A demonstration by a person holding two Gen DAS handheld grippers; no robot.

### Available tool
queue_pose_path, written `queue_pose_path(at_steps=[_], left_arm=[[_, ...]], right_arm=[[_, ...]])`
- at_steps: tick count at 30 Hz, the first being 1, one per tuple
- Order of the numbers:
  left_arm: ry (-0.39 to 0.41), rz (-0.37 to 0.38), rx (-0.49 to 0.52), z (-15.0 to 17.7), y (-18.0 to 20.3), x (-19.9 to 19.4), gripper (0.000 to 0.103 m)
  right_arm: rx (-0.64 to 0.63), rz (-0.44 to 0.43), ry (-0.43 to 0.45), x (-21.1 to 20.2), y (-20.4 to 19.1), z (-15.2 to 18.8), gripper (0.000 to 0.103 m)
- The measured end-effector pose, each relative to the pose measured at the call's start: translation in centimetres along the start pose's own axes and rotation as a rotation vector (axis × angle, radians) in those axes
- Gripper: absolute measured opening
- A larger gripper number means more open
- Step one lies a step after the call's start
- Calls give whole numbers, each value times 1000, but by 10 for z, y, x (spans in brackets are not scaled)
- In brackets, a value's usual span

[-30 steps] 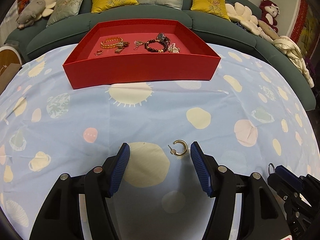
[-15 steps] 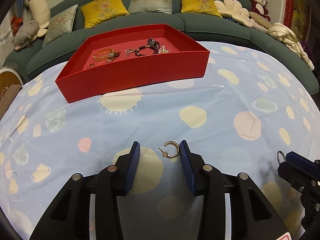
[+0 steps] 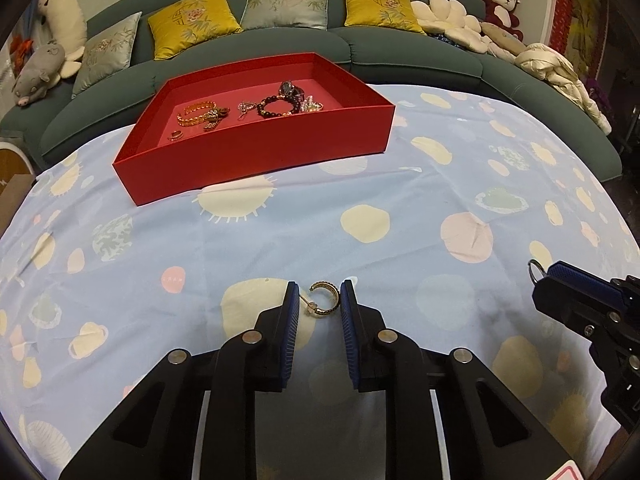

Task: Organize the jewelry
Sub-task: 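Carry the ring and hoop earring over the red box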

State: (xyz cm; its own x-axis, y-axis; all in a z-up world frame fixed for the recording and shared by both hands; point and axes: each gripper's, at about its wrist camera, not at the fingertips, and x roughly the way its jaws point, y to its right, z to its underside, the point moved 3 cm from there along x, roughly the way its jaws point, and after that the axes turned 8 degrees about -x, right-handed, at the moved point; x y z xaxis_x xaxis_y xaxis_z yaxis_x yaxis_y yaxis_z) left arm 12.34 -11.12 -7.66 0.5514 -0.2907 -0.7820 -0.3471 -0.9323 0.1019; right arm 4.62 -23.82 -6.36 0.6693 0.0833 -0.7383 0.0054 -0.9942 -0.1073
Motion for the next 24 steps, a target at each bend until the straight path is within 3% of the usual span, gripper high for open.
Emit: queue_pose_path(at_steps=[8,24], left_arm=[[50,50,-41,-15,-6,-38,18],[128,49,-152,-34,-59,-85,18]], right_arm=[[-3,-23,42,-10,-8,-13,17],[-13,-61,135,-23,-34,-50,17]])
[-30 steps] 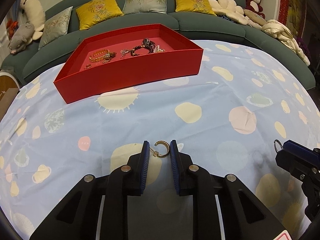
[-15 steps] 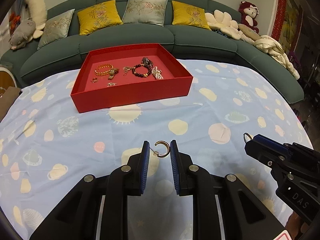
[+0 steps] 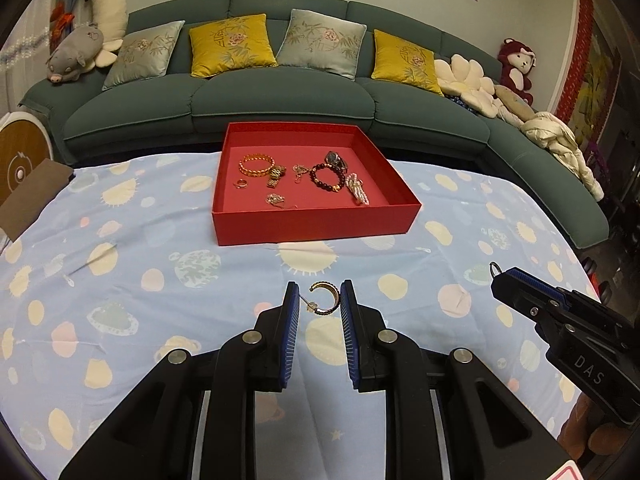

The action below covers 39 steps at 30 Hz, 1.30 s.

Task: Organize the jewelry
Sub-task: 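Carry the ring and hoop earring over the red box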

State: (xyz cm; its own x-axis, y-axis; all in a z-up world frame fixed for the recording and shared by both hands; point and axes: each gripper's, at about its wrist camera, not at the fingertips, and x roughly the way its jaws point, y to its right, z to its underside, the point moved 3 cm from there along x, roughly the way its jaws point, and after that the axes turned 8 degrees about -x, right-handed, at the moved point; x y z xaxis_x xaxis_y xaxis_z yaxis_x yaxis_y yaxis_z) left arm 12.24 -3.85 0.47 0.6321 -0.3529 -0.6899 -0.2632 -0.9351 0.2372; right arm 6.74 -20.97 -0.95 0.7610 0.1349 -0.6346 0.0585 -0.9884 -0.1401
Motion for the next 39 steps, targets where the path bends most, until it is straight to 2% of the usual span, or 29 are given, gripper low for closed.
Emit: queue_pose_path(at_steps=[8,18,30,39], left_arm=[[50,-20,-46,-27,-19,-12,18],[91,-28,-60,-56,-24,-9,18],[93,-70,-52,-94,-35,20,18],[84,-94,-36,-119,-47,54,18]], right_arm=[[-20,-15,36,2,-14,-23,17],[-45,-34,80,13,-26,-57,17],[-15,-47,91,41,-14,-91,17],[10,-60,77,85,-4,-118,17]])
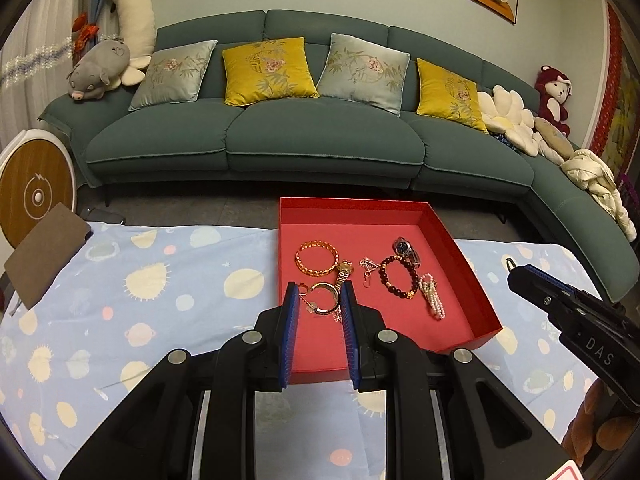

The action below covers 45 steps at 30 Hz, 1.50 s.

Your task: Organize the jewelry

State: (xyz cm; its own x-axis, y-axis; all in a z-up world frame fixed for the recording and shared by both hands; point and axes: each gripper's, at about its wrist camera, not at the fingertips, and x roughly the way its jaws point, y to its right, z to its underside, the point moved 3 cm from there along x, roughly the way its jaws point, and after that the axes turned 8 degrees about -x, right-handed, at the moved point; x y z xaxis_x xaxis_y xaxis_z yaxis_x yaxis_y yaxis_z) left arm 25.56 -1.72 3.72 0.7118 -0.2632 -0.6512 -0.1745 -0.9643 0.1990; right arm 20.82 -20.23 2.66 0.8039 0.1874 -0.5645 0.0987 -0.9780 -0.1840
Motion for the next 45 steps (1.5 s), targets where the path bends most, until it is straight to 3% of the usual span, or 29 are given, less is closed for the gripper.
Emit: queue_pose_path(at_steps=[11,24,27,29,35,44,45], left_arm=[[-45,0,-6,1,0,39,18],[-87,-10,-7,7,3,63,19],[-86,-21,0,8,2,66,24],[-83,-30,0,8,2,66,39],[-53,-25,-13,5,-1,61,52],[-16,-35,-35,-5,-7,41,52],[-11,-31,-37,-7,-8,37,52]], right_arm=[[-16,-8,-87,55,3,6,17],[-32,-8,-115,81,2,14,17],[-32,-7,-115,83,1,15,18],[-32,-10,-118,84,2,15,18],[-21,-9,-106,83,5,13,20],[-1,-17,-62,66,6,1,21],[-1,-19,-55,62,5,-1,29]])
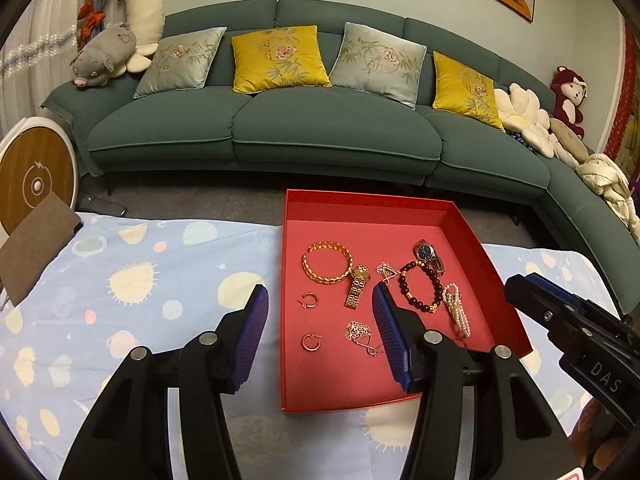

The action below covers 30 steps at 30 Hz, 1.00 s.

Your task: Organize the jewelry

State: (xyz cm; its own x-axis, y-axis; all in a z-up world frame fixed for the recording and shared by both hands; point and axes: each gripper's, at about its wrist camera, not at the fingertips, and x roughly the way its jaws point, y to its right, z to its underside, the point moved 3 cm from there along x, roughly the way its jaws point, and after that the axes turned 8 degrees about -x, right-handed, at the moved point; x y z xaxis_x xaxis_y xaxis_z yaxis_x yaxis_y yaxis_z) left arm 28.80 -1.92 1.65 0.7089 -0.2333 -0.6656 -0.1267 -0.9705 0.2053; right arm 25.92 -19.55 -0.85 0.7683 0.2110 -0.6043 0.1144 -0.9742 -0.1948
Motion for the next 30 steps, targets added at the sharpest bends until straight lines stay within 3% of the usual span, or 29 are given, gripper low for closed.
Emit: queue_pose_path(at_steps=[2,5,7,9,18,25,30], left_arm=[[13,-1,-1,-3,-2,-10,52],[38,-21,15,-4,-3,-26,52],[59,-38,32,-3,-1,-38,54],[70,-46,41,1,3,-50,56],[111,-84,150,45,18,-105,70],[60,-92,139,81,9,-125,71],[35,-104,91,98,2,-130,76]], right_arm=[[-3,2,19,-11,-4,-3,37],[-24,-1,34,-28,-11,-8,37],[-45,15,46,-43,-16,-9,44],[-70,50,62,-56,-20,-8,60],[5,130,69,-106,-18,14,71],[24,175,9,-135,-12,61,78],[34,188,21,-152,-17,78,88]])
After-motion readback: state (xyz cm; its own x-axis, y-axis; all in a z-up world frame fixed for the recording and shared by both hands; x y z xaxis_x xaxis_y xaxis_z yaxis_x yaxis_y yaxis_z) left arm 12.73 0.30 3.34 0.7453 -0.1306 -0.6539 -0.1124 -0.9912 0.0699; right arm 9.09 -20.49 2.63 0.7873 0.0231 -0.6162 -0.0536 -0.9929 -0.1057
